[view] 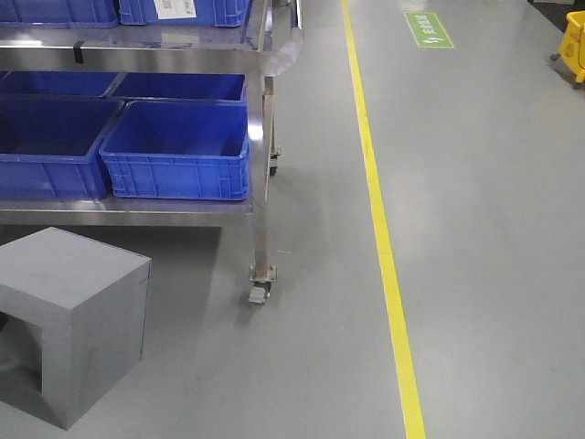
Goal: Sort gray base to blue bin
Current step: 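Drive the base away from the table, turning into the aisle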
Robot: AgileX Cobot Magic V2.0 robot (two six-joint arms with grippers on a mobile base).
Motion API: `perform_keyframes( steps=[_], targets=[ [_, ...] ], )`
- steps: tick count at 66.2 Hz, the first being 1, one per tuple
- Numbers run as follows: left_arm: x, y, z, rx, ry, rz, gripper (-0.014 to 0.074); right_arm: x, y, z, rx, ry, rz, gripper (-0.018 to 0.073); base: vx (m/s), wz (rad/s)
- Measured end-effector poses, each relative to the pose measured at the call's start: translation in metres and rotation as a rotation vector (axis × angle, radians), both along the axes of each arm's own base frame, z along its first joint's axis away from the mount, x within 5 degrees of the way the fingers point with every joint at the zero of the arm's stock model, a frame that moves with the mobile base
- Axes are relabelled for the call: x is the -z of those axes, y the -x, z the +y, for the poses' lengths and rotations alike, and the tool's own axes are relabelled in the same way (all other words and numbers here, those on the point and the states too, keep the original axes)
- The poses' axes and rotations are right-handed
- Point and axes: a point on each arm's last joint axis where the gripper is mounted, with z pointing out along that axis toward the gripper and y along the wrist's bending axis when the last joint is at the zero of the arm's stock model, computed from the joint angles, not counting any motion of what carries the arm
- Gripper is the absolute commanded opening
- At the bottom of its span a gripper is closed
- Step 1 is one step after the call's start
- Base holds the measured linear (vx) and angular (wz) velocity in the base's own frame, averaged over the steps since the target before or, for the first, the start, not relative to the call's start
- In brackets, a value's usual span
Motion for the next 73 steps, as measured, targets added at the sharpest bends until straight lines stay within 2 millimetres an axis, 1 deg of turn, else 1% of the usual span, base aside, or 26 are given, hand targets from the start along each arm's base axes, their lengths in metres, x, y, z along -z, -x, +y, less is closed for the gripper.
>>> perform_keyframes(
  steps=[11, 22, 55, 73],
  targets=[
    [0.0, 0.0, 0.0, 0.0, 0.0, 0.0, -0.0006, 0.0, 0.0, 0.0, 0.0, 0.0, 0.0, -0.0009, 0.35, 0.25],
    [0.0, 0.0, 0.0, 0.0, 0.0, 0.0, -0.0006, 0.0001, 0.0, 0.0, 0.0, 0.0, 0.001, -0.0009, 0.33, 0.57],
    [0.0, 0.0, 0.0, 0.0, 0.0, 0.0, -0.0006, 0.0001, 0.0, 0.0, 0.0, 0.0, 0.001, -0.0009, 0.28, 0.93],
    [0.0, 0.0, 0.0, 0.0, 0.0, 0.0, -0.0006, 0.0001, 0.0, 0.0, 0.0, 0.0, 0.001, -0.0009, 0.25, 0.8]
  ],
)
